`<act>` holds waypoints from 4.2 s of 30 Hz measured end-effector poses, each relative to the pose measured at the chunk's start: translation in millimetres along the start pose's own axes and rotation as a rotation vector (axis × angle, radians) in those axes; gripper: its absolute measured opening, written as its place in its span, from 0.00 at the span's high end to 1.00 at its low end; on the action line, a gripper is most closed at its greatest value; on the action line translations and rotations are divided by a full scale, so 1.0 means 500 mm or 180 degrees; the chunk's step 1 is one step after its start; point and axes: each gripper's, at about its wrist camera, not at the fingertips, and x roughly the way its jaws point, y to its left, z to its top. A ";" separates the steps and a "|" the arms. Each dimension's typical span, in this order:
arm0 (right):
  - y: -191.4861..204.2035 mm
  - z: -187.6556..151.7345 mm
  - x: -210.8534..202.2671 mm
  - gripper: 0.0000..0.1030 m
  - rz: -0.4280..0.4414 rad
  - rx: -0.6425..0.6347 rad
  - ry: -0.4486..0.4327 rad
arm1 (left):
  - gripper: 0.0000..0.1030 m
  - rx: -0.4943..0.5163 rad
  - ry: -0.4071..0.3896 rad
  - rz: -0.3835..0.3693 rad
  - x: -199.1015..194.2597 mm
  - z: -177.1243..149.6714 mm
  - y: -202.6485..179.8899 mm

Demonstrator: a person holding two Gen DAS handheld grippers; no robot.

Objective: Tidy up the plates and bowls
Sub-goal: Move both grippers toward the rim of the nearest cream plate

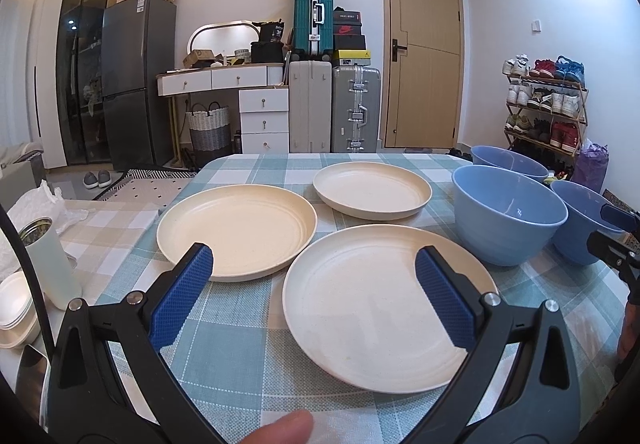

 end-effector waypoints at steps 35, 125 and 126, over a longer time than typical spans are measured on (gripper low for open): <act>0.163 0.362 -0.064 0.00 0.0191 -0.0251 0.0326 | 0.02 -0.0502 0.0094 0.0536 -0.233 0.284 0.206; 0.370 0.205 0.642 0.16 0.1068 -0.0126 0.2023 | 0.11 -0.0883 0.1792 0.0461 0.403 0.064 0.450; 0.372 0.202 0.644 0.17 0.1088 -0.0123 0.2036 | 0.11 -0.0892 0.1800 0.0460 0.406 0.061 0.451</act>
